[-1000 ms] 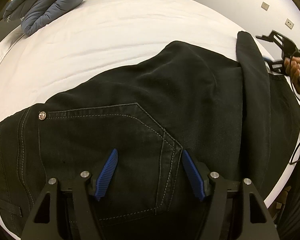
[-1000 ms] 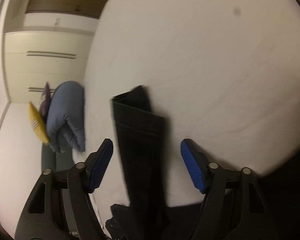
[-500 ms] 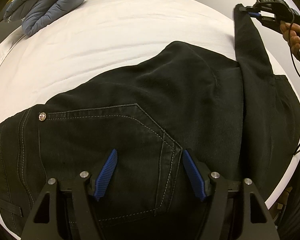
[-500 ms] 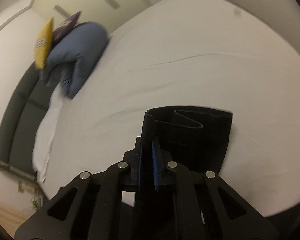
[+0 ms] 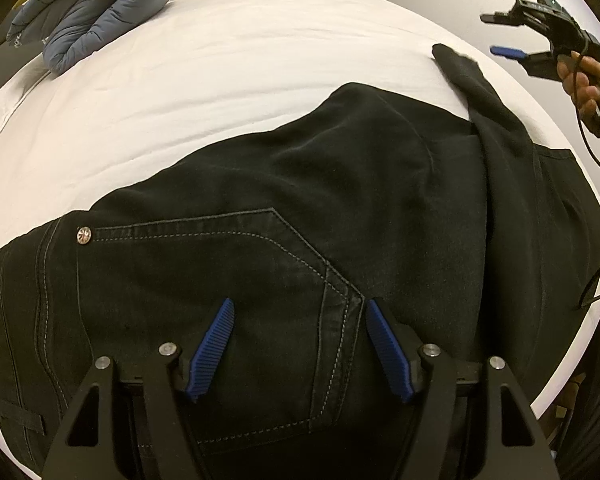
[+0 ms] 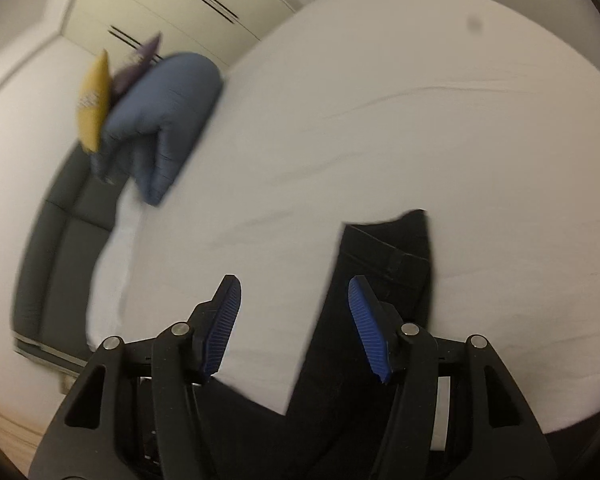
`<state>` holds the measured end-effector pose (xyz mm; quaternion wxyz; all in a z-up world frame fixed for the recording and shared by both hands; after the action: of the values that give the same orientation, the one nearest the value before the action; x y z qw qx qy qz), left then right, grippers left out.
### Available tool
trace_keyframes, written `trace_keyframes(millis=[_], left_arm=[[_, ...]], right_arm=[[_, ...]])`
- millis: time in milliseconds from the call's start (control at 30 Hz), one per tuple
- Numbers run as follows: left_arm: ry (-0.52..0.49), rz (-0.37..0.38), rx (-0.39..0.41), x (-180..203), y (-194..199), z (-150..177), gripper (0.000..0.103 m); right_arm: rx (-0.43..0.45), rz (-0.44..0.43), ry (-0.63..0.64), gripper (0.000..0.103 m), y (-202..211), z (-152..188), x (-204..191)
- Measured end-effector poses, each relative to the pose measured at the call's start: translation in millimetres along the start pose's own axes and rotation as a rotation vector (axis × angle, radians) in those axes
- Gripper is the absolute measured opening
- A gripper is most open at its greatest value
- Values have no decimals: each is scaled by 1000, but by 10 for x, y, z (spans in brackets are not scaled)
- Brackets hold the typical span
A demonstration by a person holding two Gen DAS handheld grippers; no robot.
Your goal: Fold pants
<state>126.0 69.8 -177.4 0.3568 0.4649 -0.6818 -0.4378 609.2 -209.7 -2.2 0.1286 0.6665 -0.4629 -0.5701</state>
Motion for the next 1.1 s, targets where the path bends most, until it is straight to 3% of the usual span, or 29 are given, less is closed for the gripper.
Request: trace_keyframes(millis=[167,267,367,400,500,567,767,900,933,1033,1100], left_arm=[[1,-1,0,10,-5,-6,71],[-1,-4,1,19,-14,-13,72],[-1,-8,-1,33,-25,-28,72],[-1,-9,-2,41,-31,-36,72],[-3,-9,-5,73,-51,-58,72],[-3,-8,-4,75,-60,-74,72],[-2,-6,-1,60,-60,-92,72],[-4,-7,-3,57,-53,-85,72],[-6,-7,-4,51,-52,-78,72],[-7,-7,-4,50,-53,-76,72],[-7,-7,-4,53,-54,-78,73]], right_arm=[[72,-70,-168,56,209,113,746],[68,-105,-233,56,210,159,1060],[8,-128,-227,54,15,192,1131],[-13,-139,-236,52,-254,205,931],[-55,-146,-263,47,-573,263,1005],[-80,-109,-277,46,-748,293,1025],[-88,-133,-368,45,-1100,405,1192],[-70,-228,-400,33,-1241,473,1258],[-59,-237,-395,25,-1275,476,1250],[-52,-229,-371,3,-1292,491,1218],[-31,-186,-325,2,-1211,521,1118]])
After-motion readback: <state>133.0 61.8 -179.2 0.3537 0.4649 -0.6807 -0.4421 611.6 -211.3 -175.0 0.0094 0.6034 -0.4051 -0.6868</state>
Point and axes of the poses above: each gripper's, at about its wrist camera, not at the fingertips, and y roughly against the way its jaws point, x to its right, z to its underside, the point moved 1 cm from there along -y, roughly the way its jaws point, and after that the axes turned 5 degrees about -x, right-handed, at the moved point
